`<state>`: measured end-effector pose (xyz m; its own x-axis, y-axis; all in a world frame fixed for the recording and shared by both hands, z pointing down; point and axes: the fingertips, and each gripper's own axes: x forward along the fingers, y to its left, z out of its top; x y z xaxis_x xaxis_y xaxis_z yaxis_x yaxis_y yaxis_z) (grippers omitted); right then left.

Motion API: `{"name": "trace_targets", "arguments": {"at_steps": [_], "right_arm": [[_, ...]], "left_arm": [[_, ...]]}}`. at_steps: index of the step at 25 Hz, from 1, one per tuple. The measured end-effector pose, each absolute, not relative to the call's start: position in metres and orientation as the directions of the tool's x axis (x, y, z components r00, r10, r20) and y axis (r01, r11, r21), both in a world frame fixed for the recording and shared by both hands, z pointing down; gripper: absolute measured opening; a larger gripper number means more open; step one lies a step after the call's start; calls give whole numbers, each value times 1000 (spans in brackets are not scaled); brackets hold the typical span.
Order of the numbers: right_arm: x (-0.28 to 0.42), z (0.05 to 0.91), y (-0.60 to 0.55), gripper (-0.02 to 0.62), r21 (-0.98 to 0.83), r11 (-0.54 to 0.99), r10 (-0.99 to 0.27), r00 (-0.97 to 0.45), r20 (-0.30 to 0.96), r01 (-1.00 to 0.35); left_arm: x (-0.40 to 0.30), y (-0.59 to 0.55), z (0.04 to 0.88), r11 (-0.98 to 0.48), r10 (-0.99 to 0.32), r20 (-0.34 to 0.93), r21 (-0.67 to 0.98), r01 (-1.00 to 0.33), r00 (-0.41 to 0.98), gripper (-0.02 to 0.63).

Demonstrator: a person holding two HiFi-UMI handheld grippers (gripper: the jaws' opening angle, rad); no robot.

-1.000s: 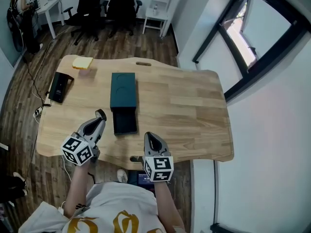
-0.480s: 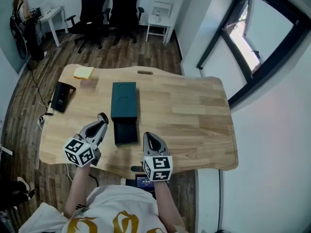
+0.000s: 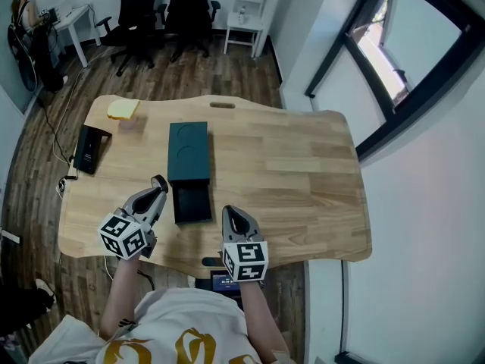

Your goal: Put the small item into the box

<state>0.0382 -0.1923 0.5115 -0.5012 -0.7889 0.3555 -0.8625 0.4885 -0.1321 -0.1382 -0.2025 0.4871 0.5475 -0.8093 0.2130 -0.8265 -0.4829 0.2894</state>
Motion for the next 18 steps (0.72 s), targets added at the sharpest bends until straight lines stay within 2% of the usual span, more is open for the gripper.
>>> {"name": "trace_targets", "arguments": {"at_steps": [18], "right_arm": [[54, 541, -208, 5, -156, 450, -777, -472, 417, -879]], "left_arm": [[-114, -223, 531, -524, -742, 331, 255, -812, 583, 32]]}}
